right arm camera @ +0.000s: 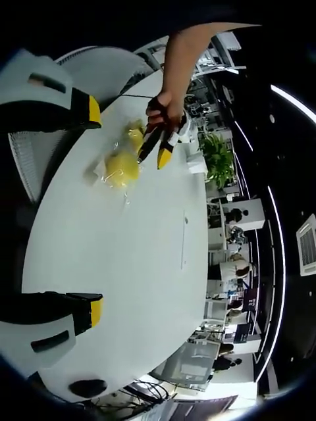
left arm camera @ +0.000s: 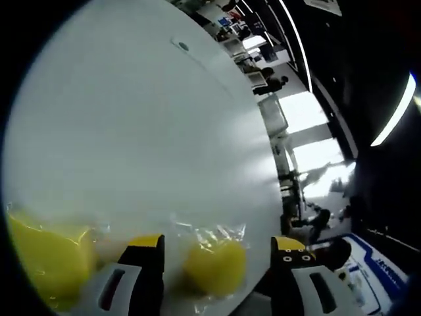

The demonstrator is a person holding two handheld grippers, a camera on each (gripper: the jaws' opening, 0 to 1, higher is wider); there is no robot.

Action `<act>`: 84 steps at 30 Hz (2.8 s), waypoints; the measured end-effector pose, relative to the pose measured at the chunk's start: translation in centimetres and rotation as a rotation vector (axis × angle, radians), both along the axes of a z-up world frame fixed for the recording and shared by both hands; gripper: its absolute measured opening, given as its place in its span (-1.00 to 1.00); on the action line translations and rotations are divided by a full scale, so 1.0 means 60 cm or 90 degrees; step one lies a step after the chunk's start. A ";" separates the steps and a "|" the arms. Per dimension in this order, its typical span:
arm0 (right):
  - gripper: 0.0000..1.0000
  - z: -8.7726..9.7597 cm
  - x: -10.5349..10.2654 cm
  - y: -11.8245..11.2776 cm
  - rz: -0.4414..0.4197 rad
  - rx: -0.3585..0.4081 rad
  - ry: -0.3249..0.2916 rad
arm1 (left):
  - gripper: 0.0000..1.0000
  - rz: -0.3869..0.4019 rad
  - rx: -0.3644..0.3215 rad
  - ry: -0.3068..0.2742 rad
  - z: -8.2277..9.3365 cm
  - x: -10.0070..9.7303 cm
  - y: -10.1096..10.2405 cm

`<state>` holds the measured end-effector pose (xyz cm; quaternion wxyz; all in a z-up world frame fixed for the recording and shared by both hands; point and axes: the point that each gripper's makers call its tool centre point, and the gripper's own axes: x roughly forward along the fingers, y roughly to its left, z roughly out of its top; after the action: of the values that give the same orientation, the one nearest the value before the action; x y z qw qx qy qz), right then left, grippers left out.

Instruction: Compare the silicone blocks by pressing each to a similar depth, holding the contact briefly, and releasing to observe deformation and rebound differences across the visible hardness samples.

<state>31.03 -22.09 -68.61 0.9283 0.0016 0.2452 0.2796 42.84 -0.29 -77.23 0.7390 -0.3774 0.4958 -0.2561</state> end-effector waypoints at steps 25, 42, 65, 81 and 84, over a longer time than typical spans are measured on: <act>0.93 -0.010 0.000 0.013 0.012 0.004 0.015 | -0.59 0.005 0.056 0.053 -0.039 -0.009 -0.007; 0.93 -0.013 -0.003 0.016 0.012 0.004 0.021 | -1.00 0.015 0.047 0.044 -0.043 0.010 -0.003; 0.93 -0.005 -0.003 0.022 0.015 0.002 0.012 | -1.00 -0.022 -0.008 -0.037 0.018 0.007 -0.038; 0.93 0.000 0.000 0.027 0.023 0.000 0.005 | -1.00 -0.067 -0.027 -0.125 0.087 0.008 -0.055; 0.93 0.002 0.003 0.028 0.026 -0.001 0.002 | -1.00 -0.081 -0.024 -0.152 0.103 0.010 -0.062</act>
<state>31.20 -20.40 -68.51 0.9220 -0.0038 0.2469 0.2983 43.43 -3.99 -71.04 0.7677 -0.3262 0.4224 -0.3546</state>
